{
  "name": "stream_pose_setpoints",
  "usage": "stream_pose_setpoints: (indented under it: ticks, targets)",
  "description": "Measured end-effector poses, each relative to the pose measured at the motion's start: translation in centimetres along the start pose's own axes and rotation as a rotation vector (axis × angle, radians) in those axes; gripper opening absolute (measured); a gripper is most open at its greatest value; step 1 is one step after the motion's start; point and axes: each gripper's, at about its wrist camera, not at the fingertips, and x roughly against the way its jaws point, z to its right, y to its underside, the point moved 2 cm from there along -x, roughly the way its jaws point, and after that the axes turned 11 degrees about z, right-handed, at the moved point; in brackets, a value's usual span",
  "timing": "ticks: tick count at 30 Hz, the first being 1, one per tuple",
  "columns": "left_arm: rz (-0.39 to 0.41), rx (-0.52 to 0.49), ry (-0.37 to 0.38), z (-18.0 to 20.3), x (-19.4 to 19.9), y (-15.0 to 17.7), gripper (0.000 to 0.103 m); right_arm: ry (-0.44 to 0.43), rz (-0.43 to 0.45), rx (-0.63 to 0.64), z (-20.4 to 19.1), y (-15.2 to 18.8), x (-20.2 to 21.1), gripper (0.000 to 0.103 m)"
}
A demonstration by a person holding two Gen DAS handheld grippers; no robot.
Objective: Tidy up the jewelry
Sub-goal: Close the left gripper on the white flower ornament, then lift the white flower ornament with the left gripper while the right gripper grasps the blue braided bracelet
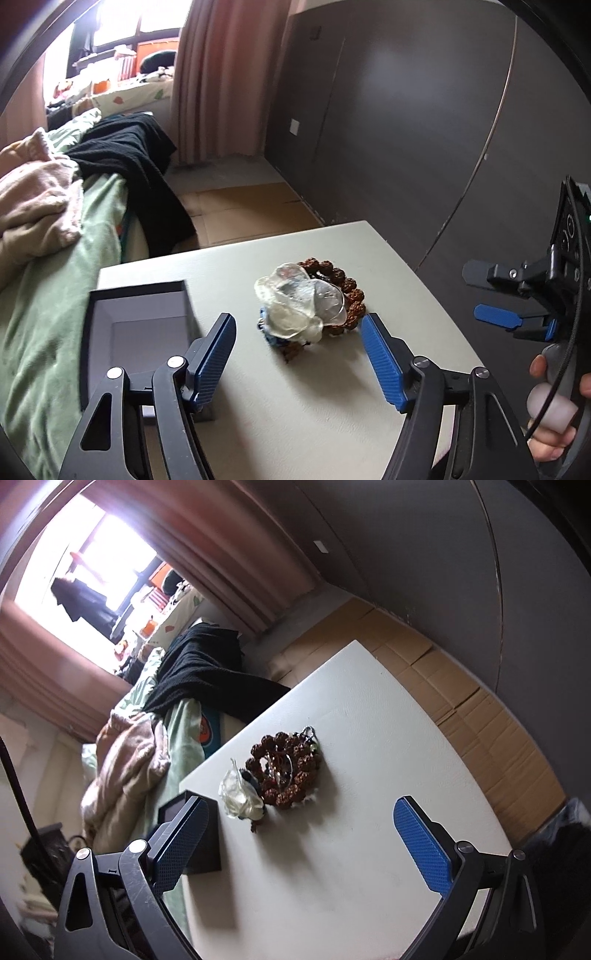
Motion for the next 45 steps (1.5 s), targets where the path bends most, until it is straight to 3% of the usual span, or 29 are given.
stream_pose_setpoints:
  ticks: [8,15,18,20,21,25,32,38,45]
  targets:
    - [-0.099,-0.014,0.038,1.5,-4.4,0.6,0.069,-0.008,-0.024,-0.084,1.3,-1.6,-2.2,0.101]
    - [-0.17,-0.038,-0.003,2.1,-7.8,0.2,0.067,-0.01,-0.02,-0.113,2.0,-2.5,-2.7,0.101]
    - [-0.18,-0.037,-0.011,1.9,-8.6,0.0,0.048,0.002,-0.024,-0.113,2.3,-2.5,-2.9,0.101]
    - [-0.184,-0.016,0.004,1.4,-8.8,0.4,0.011,0.005,-0.033,-0.109,2.4,-2.5,-3.0,0.101]
    - [-0.189,0.003,0.012,1.1,-8.7,0.6,0.009,0.004,-0.035,-0.1,2.3,-2.4,-3.0,0.101]
    - [-0.133,0.056,0.038,0.0,-6.9,-0.1,0.009,-0.01,-0.051,-0.045,1.0,-2.1,-3.6,0.099]
    - [-0.072,0.153,0.1,-2.3,-3.8,-2.2,0.009,-0.129,-0.131,-0.014,-2.7,-1.8,-5.8,0.074]
    - [-0.059,0.22,0.121,-4.6,-3.2,-2.9,0.009,-0.117,-0.192,0.034,-5.5,-1.3,-8.2,0.057]
    - [-0.129,0.262,0.127,-5.9,-4.2,-2.0,0.009,-0.167,-0.22,0.018,-5.8,0.8,-10.1,0.057]
